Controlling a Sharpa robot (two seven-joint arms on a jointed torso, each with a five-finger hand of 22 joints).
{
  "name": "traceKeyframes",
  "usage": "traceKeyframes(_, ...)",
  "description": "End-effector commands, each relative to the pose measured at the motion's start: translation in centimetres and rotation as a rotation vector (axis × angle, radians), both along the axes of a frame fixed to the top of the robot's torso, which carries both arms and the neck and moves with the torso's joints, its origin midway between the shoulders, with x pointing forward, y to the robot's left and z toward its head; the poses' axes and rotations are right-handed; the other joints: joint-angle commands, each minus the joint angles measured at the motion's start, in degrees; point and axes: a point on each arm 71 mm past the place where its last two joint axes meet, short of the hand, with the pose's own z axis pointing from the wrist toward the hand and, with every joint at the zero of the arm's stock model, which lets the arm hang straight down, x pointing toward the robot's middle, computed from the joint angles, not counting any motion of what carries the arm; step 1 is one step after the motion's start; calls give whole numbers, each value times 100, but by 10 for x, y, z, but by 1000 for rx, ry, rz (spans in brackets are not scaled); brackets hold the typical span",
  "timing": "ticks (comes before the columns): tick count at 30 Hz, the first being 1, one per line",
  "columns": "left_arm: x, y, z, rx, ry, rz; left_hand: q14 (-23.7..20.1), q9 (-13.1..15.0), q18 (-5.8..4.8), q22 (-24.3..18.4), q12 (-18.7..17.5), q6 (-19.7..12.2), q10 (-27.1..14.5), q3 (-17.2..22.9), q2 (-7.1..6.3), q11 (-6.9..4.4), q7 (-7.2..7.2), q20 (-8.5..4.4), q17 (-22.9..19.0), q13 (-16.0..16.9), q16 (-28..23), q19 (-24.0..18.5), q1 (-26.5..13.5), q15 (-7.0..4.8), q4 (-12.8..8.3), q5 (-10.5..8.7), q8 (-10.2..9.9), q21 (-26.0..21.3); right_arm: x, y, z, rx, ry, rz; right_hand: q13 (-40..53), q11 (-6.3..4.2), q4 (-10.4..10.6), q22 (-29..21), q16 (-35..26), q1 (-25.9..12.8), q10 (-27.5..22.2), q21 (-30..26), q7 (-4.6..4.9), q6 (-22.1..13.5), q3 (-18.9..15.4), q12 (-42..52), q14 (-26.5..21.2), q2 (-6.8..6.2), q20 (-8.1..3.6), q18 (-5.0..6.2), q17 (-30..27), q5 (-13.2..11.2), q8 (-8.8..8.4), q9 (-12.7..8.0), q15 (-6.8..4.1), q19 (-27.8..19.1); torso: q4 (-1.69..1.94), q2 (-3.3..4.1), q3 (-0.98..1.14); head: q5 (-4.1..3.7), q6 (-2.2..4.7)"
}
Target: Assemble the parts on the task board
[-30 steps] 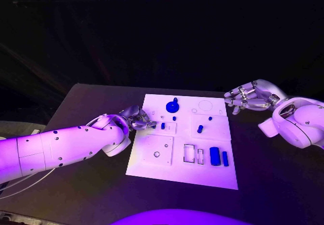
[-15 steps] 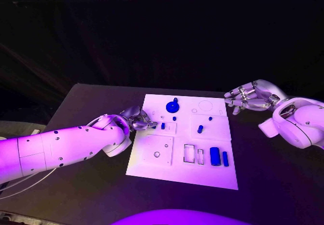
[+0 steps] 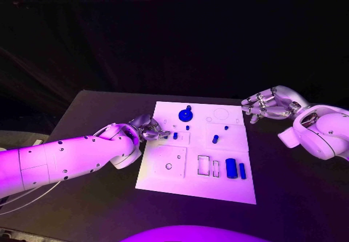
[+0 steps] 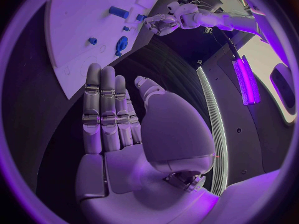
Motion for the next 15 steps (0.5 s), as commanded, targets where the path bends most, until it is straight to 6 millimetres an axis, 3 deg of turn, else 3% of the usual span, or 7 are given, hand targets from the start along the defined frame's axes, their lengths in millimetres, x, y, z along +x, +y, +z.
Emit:
traceKeyframes(1, -1, -1, -2, 1, 13, -7, 583, -12, -63, 523, 22, 35, 15, -193, 30, 11, 4, -36, 1449, 10, 29, 170, -70, -17, 96, 12, 25, 7, 0, 0, 1, -1, -11, 3, 9, 2, 26, -9, -22, -63, -57, -37, -2, -30, -7, 28, -45, 9, 30, -16, 8, 31, 27, 8, 10, -2, 0, -3, -2, 1, 4)
traceKeyframes(8, -1, -1, -1, -1, 9, -2, 584, -13, -64, 532, 40, 59, 23, -565, 124, 2, -11, -36, 1450, 34, 30, 174, -219, -23, 154, 15, 47, 10, 0, 0, 1, -1, -11, 3, 9, 2, 26, -9, -22, -63, -57, -37, -2, -30, -7, 28, -45, 9, 30, -16, 8, 31, 27, 8, 10, -2, 0, 0, 1, -6, 0)
traceKeyframes(15, -1, -1, -1, -3, 7, 2, 584, -7, -64, 534, 47, 77, 26, -618, 166, -7, -23, -39, 1451, 43, 31, 175, -221, -28, 145, 15, 65, 10, 0, 0, 1, -1, -11, 1, 9, 2, 26, -9, -22, -63, -57, -37, -2, -30, -7, 28, -45, 9, 30, -16, 8, 31, 27, 8, 10, -2, 1, 0, -1, -9, 6)
